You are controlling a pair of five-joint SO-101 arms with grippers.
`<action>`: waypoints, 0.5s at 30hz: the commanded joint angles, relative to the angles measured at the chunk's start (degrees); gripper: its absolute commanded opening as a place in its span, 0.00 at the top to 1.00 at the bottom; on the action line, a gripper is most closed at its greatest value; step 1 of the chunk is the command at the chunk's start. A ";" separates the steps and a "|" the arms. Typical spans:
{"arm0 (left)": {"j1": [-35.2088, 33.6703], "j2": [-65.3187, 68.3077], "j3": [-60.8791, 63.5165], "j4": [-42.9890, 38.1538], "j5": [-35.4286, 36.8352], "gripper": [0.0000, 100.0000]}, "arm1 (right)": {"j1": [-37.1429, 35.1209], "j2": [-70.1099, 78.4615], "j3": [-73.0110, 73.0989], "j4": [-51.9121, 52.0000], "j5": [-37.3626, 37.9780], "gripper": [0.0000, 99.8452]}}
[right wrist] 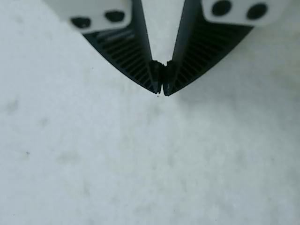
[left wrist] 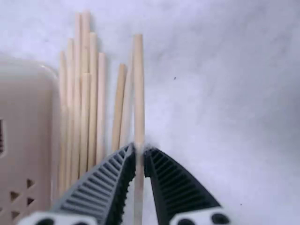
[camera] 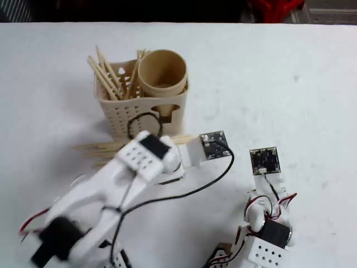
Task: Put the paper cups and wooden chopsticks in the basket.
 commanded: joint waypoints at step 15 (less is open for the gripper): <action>-12.26 -41.36 -33.05 -4.75 21.89 0.98 | -0.22 -0.48 0.35 -0.84 -0.62 0.98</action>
